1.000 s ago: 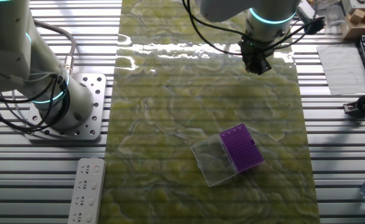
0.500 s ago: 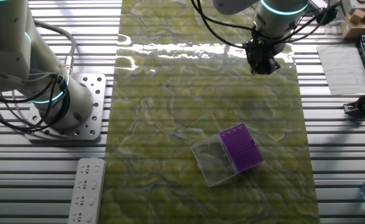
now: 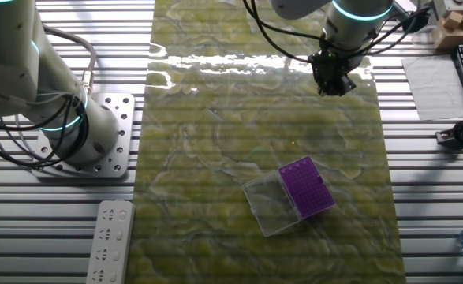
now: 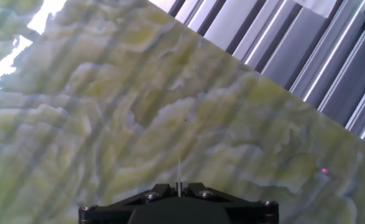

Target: Insert a small pipette tip into the holder for small pipette tips

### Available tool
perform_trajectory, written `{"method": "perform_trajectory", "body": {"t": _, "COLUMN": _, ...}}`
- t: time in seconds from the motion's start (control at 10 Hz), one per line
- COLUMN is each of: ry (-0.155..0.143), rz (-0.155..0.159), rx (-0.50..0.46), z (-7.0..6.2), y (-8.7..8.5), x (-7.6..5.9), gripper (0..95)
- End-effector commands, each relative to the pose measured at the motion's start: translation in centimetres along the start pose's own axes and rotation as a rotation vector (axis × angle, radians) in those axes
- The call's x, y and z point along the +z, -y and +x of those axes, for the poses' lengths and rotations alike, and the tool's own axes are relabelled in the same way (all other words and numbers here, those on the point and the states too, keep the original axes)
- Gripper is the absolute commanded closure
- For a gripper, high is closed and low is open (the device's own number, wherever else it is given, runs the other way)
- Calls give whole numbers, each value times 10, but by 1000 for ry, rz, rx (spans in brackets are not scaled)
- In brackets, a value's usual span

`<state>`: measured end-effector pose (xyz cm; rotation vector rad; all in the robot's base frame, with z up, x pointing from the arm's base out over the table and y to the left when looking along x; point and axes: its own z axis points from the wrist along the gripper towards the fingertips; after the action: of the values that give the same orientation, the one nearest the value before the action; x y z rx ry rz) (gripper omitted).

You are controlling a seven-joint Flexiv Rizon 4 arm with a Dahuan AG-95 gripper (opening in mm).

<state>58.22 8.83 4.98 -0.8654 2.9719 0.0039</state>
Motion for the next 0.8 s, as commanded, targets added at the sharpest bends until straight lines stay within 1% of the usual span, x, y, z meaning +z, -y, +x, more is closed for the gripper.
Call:
{"method": "perform_trajectory", "body": {"t": 0.1, "ry": 20, "rz": -4, "rx": 5, "z": -1, "y": 0, "x": 3, "gripper": 950}}
{"method": "perform_trajectory", "body": {"t": 0.3, "ry": 26, "rz": -11, "rx": 26, "z": -2, "y": -1, "x": 9, "gripper": 950}}
{"method": "perform_trajectory", "body": {"t": 0.8, "ry": 26, "rz": -11, "rx": 26, "z": -2, "y": -1, "x": 9, "gripper": 950}}
